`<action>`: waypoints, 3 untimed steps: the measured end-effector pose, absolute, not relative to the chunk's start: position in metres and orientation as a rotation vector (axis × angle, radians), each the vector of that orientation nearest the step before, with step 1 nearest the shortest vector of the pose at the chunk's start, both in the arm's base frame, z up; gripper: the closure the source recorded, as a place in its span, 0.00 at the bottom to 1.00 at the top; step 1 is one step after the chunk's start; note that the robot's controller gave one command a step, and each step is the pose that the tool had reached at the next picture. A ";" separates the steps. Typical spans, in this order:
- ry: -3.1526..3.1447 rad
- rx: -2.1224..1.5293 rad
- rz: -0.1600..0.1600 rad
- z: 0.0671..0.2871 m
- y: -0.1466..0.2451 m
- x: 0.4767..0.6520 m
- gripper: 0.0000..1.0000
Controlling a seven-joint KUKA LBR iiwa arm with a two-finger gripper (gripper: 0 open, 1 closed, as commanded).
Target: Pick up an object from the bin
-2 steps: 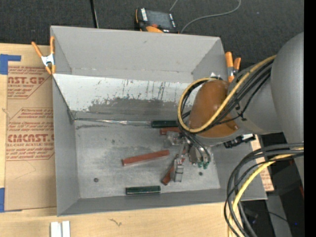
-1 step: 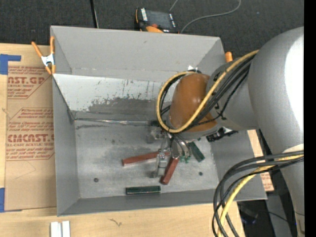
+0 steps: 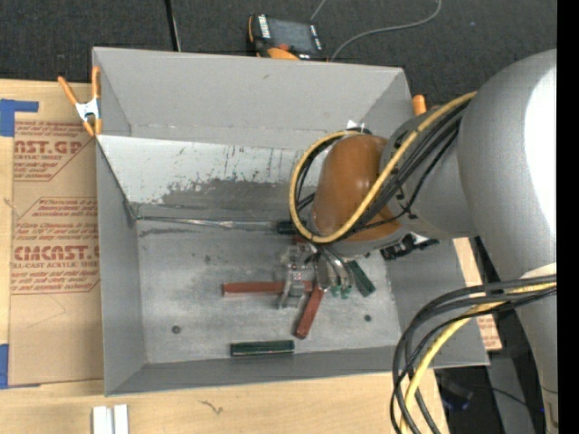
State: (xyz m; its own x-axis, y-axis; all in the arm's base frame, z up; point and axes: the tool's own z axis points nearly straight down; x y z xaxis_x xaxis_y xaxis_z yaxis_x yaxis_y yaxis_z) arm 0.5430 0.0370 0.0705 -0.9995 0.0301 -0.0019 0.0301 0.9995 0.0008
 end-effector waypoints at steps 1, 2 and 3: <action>3.114 -0.333 0.000 0.217 0.053 0.546 1.00; 3.121 -0.332 0.000 0.213 0.052 0.544 0.00; 3.131 -0.360 0.004 0.146 0.087 0.484 0.00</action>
Offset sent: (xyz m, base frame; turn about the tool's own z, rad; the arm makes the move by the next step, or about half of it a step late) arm 0.0008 0.0140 0.1423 -0.2414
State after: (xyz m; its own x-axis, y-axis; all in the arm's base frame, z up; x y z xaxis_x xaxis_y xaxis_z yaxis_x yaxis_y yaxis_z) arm 0.4841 0.0875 0.1460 -0.9738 -0.2270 0.0098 -0.2270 0.9739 0.0036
